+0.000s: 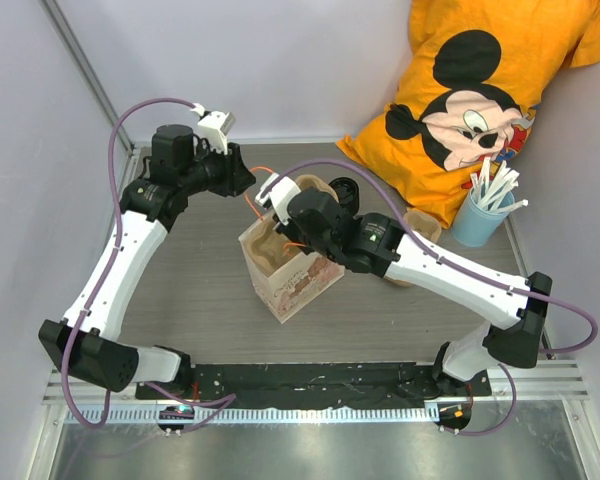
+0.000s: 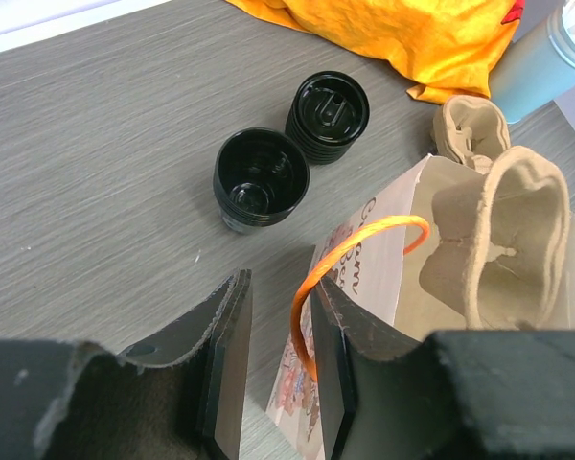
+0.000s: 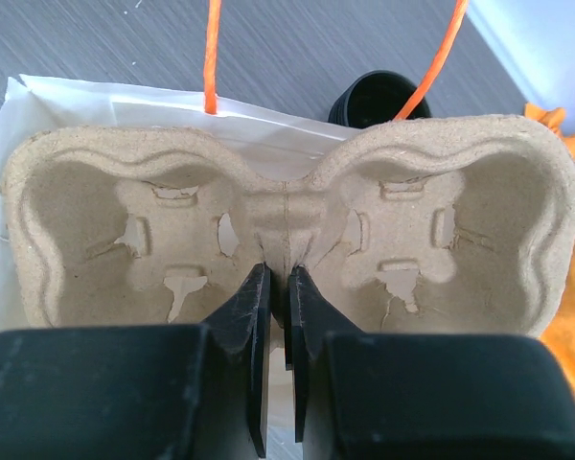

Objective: Pack the takeout coffee

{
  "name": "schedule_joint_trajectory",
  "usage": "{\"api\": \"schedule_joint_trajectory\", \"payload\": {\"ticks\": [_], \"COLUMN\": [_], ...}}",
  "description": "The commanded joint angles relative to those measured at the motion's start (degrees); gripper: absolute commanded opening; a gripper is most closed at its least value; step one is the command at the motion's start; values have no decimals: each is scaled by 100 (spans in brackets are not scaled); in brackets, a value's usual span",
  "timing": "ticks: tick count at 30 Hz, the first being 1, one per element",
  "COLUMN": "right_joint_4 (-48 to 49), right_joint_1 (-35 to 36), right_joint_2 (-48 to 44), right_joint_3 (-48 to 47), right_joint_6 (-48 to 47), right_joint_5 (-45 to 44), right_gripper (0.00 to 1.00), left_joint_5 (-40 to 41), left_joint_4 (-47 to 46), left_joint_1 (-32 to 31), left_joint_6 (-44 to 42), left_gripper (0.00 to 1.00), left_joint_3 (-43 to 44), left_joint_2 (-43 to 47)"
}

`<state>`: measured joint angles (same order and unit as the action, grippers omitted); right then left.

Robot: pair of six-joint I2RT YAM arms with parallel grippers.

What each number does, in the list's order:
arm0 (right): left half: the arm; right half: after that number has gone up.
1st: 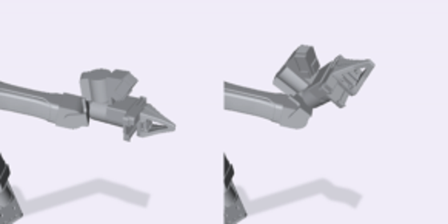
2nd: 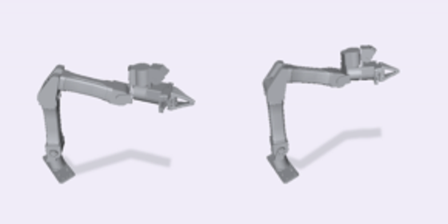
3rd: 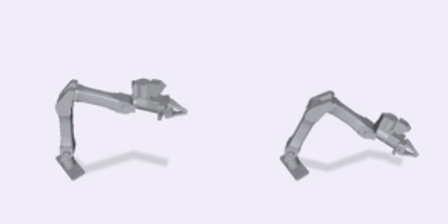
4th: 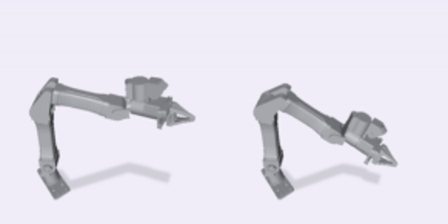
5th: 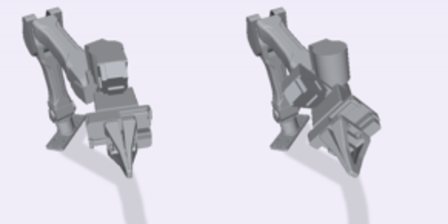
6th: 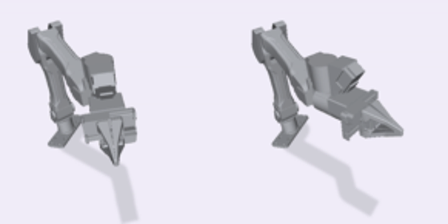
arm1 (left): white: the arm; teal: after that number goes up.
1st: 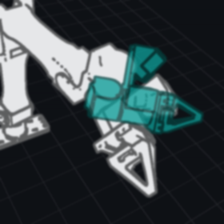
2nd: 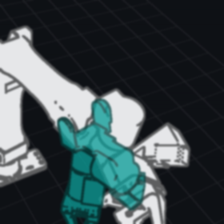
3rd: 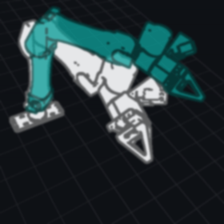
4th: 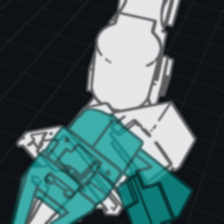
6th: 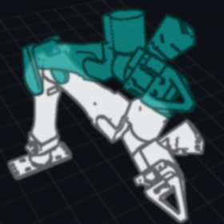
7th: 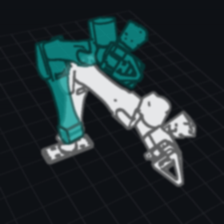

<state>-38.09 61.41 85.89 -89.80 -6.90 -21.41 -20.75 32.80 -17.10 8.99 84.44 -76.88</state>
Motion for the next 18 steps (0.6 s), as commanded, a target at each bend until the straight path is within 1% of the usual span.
{"api": "schedule_joint_trajectory", "payload": {"ticks": [1, 7, 13, 18], "right_joint_4": [328, 389, 530, 522], "right_joint_1": [99, 143, 152, 152], "right_joint_2": [-63, -116, -248, -222], "right_joint_3": [-100, 172, 516, 569], "right_joint_6": [-268, -356, -497, -418], "right_joint_5": [-469, -548, -830, -760], "right_gripper": [1, 1, 1, 1], "left_joint_5": [80, 133, 142, 115], "left_joint_4": [-335, -300, -256, -247], "left_joint_1": [32, 32, 40, 49], "left_joint_6": [59, 59, 67, 94], "left_gripper": [35, 35, 35, 35], "left_joint_3": [2, 46, 160, 195], "left_joint_2": [-2, -11, -37, -37]}}
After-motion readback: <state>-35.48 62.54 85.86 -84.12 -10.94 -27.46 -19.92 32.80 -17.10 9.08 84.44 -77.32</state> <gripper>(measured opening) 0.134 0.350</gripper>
